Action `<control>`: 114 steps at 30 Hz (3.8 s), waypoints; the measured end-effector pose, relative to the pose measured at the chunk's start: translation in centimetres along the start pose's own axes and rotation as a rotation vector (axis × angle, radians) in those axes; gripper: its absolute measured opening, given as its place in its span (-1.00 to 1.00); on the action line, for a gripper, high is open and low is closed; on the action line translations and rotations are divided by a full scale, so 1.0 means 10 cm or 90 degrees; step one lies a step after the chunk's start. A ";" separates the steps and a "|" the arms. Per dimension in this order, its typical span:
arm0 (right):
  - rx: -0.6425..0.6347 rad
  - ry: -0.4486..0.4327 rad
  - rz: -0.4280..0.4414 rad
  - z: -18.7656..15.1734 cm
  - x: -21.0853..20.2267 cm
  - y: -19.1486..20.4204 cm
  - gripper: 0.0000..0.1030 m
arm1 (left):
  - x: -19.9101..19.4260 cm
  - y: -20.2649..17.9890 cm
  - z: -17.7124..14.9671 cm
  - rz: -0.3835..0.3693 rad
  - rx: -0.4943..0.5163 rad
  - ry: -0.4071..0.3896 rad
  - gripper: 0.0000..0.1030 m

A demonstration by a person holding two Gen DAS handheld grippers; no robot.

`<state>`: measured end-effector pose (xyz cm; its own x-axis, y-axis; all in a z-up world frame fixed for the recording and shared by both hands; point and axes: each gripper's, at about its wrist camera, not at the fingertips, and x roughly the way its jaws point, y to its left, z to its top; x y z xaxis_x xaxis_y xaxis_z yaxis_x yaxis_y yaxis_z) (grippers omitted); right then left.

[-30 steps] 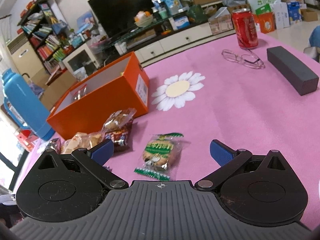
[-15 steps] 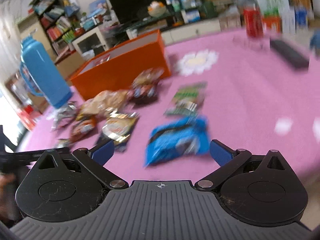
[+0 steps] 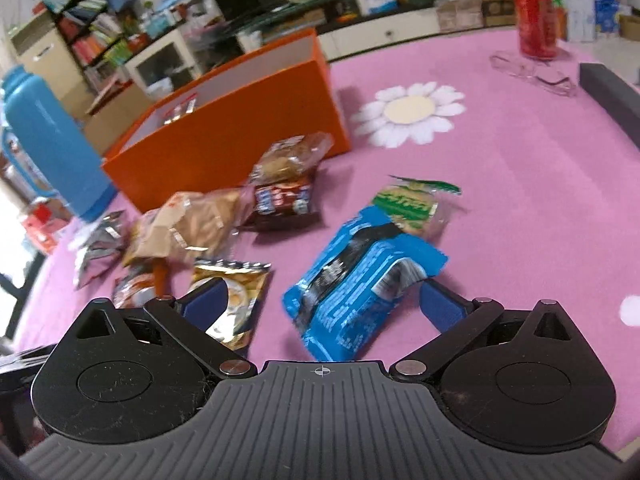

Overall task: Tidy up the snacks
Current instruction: 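Grasp the blue packet with the right tool while the left grasps the silver-and-black bar, then carry the blue packet into the orange box with the right tool while the left carries the bar, then release both packets into the box and move both tools back to the pile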

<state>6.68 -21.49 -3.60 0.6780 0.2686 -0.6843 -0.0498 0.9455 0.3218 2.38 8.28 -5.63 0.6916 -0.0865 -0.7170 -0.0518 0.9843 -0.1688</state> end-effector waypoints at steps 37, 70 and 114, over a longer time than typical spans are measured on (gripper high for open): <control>-0.080 -0.026 -0.087 -0.11 0.16 -0.10 0.75 | 0.04 -0.18 -0.10 0.030 0.108 -0.008 0.37; -0.165 -0.205 0.036 1.26 -0.09 0.52 -0.38 | 0.34 -0.47 1.88 -0.073 -0.007 -0.154 -0.04; -0.103 -0.152 -0.004 0.65 -0.10 0.13 0.69 | -0.22 -0.52 0.50 -0.017 0.057 -0.088 0.86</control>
<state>10.68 -21.71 1.77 0.8310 0.2303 -0.5064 -0.1490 0.9692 0.1963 4.74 4.14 0.15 0.7849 -0.0963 -0.6121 0.0272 0.9922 -0.1213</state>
